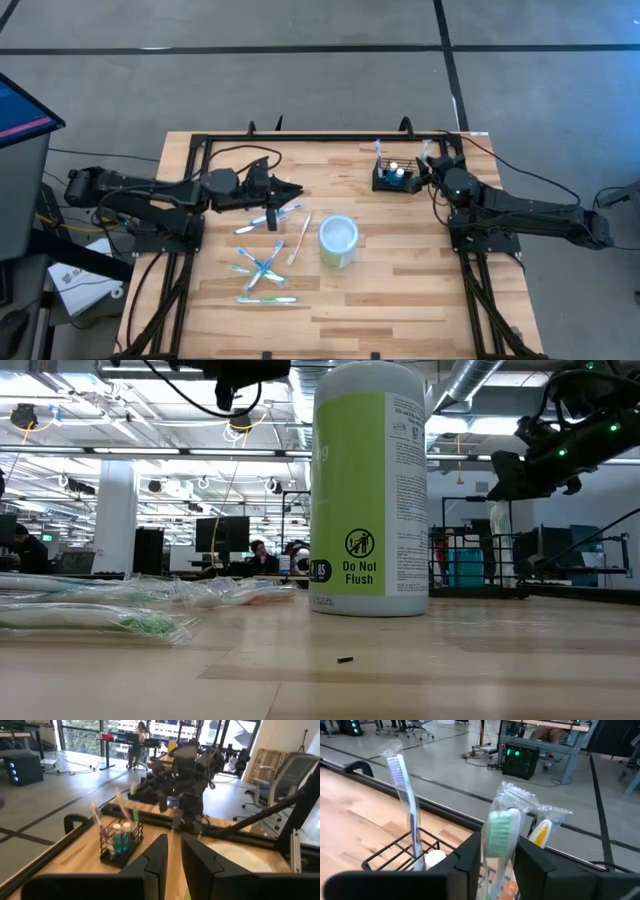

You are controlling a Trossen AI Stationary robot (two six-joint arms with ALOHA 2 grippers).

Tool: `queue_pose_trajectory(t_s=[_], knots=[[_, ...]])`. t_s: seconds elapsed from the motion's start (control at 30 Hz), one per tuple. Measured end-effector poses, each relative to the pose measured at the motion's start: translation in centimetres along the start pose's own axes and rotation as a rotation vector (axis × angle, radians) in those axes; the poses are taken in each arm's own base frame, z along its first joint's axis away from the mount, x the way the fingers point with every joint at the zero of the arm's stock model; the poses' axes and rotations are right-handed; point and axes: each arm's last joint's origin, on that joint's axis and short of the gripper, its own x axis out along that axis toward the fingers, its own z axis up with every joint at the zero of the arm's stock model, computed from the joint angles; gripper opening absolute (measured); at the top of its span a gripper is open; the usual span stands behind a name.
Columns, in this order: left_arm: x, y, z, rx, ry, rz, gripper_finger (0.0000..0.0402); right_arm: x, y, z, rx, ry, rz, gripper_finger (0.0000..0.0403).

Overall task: Pick & Place toothbrushing station
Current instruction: Put the green toothbrush into the wire organizer, then put the orange toothbrush into the wire organizer

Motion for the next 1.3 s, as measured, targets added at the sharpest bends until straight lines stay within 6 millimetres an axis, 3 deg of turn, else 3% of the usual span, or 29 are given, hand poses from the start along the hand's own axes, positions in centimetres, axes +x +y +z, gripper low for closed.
queue_pose_trajectory(t_s=[0.33,0.47,0.8,1.3], knots=[[-0.2,0.3,-0.9,-0.018,0.012,0.049,0.0048,-0.7,-0.6,0.5,0.041,-0.049,-0.014,0.0208],[-0.2,0.3,-0.8,-0.016,0.009,0.056,0.0048,-1.1,-1.0,0.6,0.068,-0.062,-0.013,0.0227],[-0.4,1.7,-2.0,0.05,0.115,0.29,0.0048,-2.9,-0.3,2.1,0.083,-0.099,0.191,0.0199],[-1.2,7.6,-5.3,-0.039,0.486,0.566,0.0048,-5.5,1.0,3.9,0.054,-0.158,0.437,0.0159]])
